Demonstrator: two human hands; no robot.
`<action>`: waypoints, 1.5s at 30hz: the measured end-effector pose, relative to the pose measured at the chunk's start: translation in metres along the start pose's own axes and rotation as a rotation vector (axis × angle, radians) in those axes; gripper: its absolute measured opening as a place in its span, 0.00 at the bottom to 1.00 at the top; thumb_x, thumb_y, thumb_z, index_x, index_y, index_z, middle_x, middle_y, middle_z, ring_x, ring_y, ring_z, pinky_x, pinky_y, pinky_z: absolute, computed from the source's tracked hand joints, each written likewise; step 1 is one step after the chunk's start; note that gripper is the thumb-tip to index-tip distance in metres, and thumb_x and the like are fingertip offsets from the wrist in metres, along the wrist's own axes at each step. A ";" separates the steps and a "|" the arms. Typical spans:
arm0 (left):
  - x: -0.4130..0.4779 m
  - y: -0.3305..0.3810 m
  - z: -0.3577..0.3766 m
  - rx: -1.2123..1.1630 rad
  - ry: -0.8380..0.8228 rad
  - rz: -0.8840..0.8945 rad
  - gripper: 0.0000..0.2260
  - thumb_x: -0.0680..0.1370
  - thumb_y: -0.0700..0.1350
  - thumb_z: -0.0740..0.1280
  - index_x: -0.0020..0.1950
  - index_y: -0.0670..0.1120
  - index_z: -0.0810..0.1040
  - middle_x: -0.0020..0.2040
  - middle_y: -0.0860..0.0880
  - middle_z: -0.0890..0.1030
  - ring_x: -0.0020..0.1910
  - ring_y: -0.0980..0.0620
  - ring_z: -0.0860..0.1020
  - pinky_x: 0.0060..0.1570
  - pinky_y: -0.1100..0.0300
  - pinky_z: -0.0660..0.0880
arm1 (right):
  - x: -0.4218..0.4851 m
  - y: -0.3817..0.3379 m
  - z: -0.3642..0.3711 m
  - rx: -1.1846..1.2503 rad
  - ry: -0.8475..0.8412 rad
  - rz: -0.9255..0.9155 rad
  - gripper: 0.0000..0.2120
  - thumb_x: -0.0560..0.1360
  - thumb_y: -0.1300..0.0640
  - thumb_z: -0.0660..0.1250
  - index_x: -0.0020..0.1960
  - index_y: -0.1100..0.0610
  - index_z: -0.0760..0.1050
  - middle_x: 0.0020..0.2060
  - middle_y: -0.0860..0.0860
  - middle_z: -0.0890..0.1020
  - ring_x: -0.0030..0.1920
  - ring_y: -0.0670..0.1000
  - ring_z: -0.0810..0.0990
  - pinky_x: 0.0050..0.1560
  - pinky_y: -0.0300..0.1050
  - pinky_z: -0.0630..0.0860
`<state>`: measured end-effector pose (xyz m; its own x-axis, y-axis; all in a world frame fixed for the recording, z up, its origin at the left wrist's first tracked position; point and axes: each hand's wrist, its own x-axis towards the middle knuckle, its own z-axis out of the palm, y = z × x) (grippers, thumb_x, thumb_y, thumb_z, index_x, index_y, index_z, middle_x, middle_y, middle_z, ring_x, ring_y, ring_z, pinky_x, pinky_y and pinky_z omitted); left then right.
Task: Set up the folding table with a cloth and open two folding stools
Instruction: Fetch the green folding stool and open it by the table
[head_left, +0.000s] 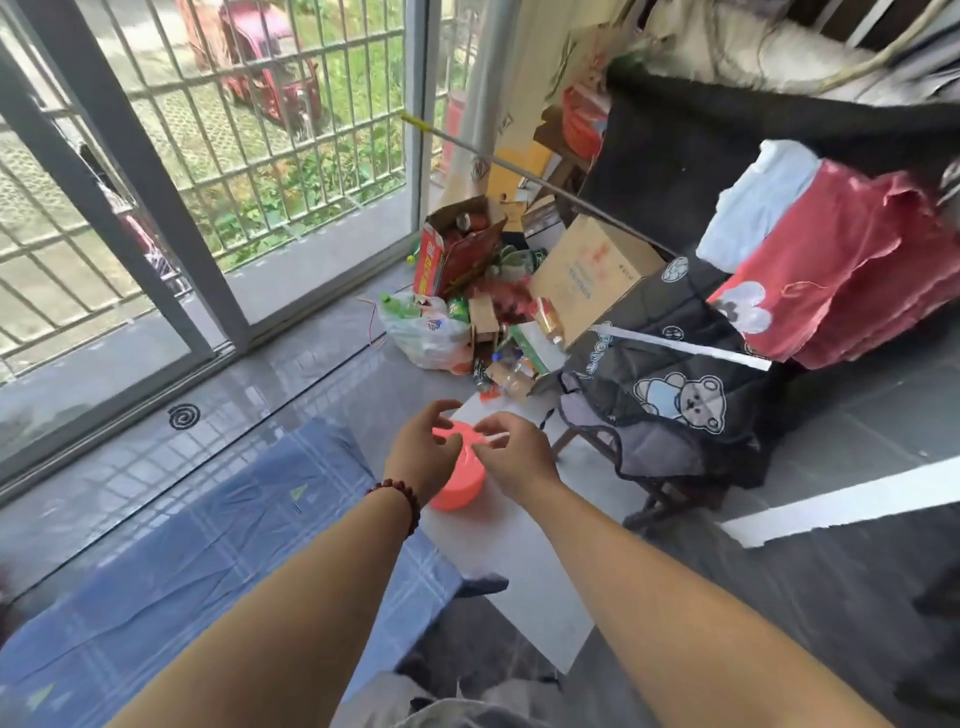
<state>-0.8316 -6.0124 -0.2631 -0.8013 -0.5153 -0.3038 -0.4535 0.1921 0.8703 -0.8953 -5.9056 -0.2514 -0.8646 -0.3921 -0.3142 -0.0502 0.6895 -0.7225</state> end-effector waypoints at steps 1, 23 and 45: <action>0.003 0.000 -0.002 0.001 0.005 -0.004 0.16 0.76 0.40 0.64 0.62 0.53 0.74 0.51 0.51 0.77 0.46 0.50 0.78 0.46 0.58 0.74 | 0.004 0.000 0.000 -0.017 -0.002 -0.001 0.07 0.71 0.61 0.68 0.50 0.56 0.79 0.48 0.52 0.83 0.48 0.52 0.81 0.48 0.39 0.73; 0.106 0.024 0.057 0.011 0.441 -0.240 0.17 0.74 0.41 0.67 0.62 0.52 0.74 0.50 0.51 0.77 0.44 0.53 0.77 0.44 0.62 0.73 | 0.188 0.019 -0.042 -0.259 -0.479 -0.324 0.10 0.74 0.60 0.66 0.55 0.59 0.78 0.52 0.53 0.82 0.53 0.54 0.80 0.56 0.44 0.73; 0.218 -0.088 0.155 0.007 0.582 -0.419 0.08 0.72 0.43 0.72 0.49 0.51 0.79 0.41 0.52 0.78 0.37 0.56 0.78 0.44 0.59 0.76 | 0.341 0.126 0.046 -0.349 -0.697 -0.426 0.19 0.74 0.55 0.67 0.63 0.58 0.70 0.59 0.54 0.75 0.56 0.55 0.76 0.60 0.49 0.72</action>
<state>-1.0273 -6.0121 -0.4661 -0.2218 -0.9085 -0.3542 -0.6818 -0.1152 0.7224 -1.1737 -5.9804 -0.4777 -0.2428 -0.8607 -0.4474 -0.5458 0.5025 -0.6705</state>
